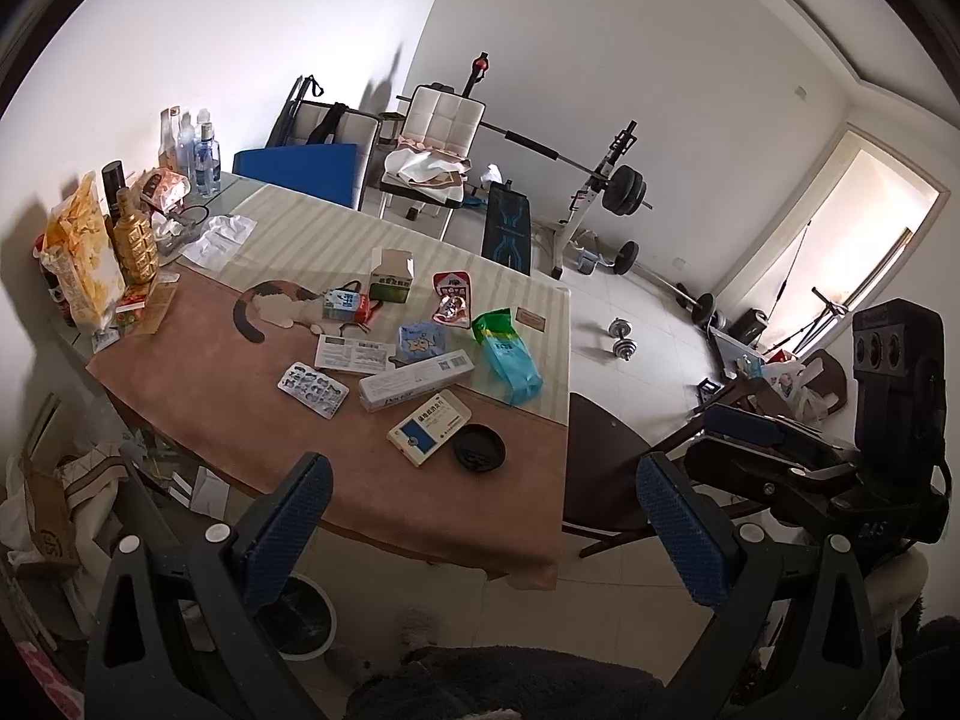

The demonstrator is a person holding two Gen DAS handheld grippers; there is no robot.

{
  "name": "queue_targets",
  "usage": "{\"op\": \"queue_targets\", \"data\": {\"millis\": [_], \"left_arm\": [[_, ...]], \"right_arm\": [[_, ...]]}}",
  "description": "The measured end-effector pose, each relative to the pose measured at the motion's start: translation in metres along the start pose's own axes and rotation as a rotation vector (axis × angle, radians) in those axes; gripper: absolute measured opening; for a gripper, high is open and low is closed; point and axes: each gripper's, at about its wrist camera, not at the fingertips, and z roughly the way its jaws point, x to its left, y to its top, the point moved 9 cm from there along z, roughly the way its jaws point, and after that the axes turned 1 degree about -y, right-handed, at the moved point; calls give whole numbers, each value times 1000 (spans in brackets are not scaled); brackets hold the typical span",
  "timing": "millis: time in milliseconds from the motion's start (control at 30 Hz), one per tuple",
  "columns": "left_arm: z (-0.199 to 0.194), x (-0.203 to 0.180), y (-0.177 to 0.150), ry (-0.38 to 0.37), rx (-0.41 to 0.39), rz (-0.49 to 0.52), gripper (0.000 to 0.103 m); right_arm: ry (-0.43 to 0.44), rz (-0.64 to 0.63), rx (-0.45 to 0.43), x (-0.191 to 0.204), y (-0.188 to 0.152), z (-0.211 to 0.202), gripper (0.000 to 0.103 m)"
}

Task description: Collect trash

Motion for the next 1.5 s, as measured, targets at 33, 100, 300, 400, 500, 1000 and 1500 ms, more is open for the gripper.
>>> {"op": "queue_targets", "data": {"millis": [33, 100, 300, 400, 500, 1000, 1500], "left_arm": [[1, -1, 2, -1, 1, 0, 103], [1, 0, 2, -3, 2, 1, 103], [1, -1, 1, -2, 3, 2, 103], [1, -1, 1, -3, 2, 1, 103], [1, -1, 1, -5, 5, 3, 103], [1, -2, 1, -24, 16, 10, 103], [164, 95, -20, 436, 184, 75, 103]], "right_arm": [[-1, 0, 0, 0, 0, 0, 103], [1, -2, -1, 0, 0, 0, 103], [0, -2, -1, 0, 0, 0, 103], [-1, -1, -1, 0, 0, 0, 103], [4, 0, 2, 0, -1, 0, 103], [3, 3, 3, 1, 0, 0, 103], [-350, 317, 145, -134, -41, 91, 103]]}}
